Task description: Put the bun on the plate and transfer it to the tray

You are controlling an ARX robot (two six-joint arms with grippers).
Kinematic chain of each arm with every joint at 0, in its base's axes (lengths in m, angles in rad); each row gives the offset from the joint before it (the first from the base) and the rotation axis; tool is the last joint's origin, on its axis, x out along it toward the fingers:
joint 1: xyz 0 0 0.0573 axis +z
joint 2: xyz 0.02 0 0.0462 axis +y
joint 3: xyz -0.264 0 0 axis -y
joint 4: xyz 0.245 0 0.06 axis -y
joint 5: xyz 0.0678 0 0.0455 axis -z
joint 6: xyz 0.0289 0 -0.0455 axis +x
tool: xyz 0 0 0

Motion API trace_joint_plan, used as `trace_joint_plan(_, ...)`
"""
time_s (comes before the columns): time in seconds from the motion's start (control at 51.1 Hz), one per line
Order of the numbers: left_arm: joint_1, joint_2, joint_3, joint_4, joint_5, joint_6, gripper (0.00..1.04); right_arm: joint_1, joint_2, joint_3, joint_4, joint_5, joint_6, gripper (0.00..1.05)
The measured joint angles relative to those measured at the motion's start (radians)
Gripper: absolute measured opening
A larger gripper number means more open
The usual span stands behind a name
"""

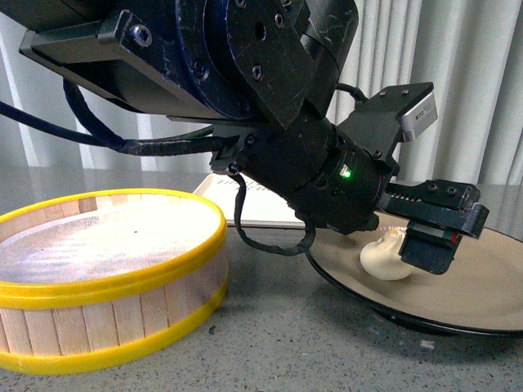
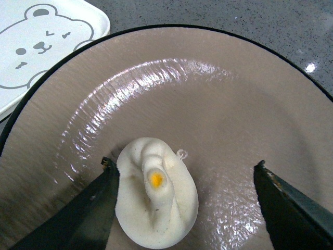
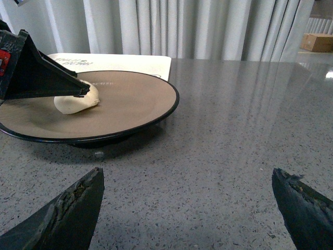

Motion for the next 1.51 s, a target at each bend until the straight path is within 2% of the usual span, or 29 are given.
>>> trace_joint_plan(0.078,0.006,-0.002,0.01,0.006,-0.023,-0.022,0.99,0.0,0.0,0.0,0.0,0.0,0.0,0.96)
trace_joint_plan(0.098,0.01,-0.004,0.013,0.017,-0.031,-0.032,1.0,0.0,0.0,0.0,0.0,0.0,0.0,0.96)
trace_joint_plan(0.332,0.108,-0.06,0.028,0.101,-0.148,-0.175,0.98,0.0,0.0,0.0,0.0,0.0,0.0,0.96)
trace_joint_plan(0.45,0.198,-0.113,-0.001,0.113,-0.253,-0.26,0.98,0.0,0.0,0.0,0.0,0.0,0.0,0.96)
trace_joint_plan(0.528,0.293,-0.167,-0.059,0.093,-0.349,-0.318,0.98,0.0,0.0,0.0,0.0,0.0,0.0,0.96)
trace_joint_plan(0.587,0.338,-0.183,-0.086,0.084,-0.381,-0.341,0.98,0.0,0.0,0.0,0.0,0.001,0.0,0.96)
trace_joint_plan(0.665,0.362,-0.183,-0.094,0.084,-0.388,-0.356,0.98,0.0,0.0,0.0,0.0,0.0,0.0,0.96)
trace_joint_plan(0.821,0.337,-0.183,-0.099,0.085,-0.38,-0.361,0.98,0.0,0.0,0.0,0.0,0.001,0.0,0.96)
trace_joint_plan(0.88,0.326,-0.202,-0.166,0.233,-0.475,-0.32,0.91,0.0,0.0,0.0,0.0,0.0,0.0,0.96)
trace_joint_plan(0.919,0.326,-0.23,-0.254,0.386,-0.541,-0.279,0.83,0.0,0.0,0.0,0.0,0.0,0.0,0.96)
trace_joint_plan(0.958,0.333,-0.257,-0.327,0.487,-0.56,-0.265,0.78,0.0,0.0,0.0,0.0,0.0,0.0,0.96)
trace_joint_plan(1.095,0.392,-0.412,-0.629,0.76,-0.552,-0.227,0.53,0.0,0.0,0.0,0.0,0.001,0.0,0.96)
trace_joint_plan(1.31,0.451,-0.609,-1.011,0.907,-0.484,-0.211,0.04,0.0,0.0,0.0,0.0,0.0,0.0,0.96)
trace_joint_plan(1.505,0.494,-0.74,-1.18,0.947,-0.458,-0.208,0.04,0.0,0.0,0.0,0.0,0.0,0.0,0.96)
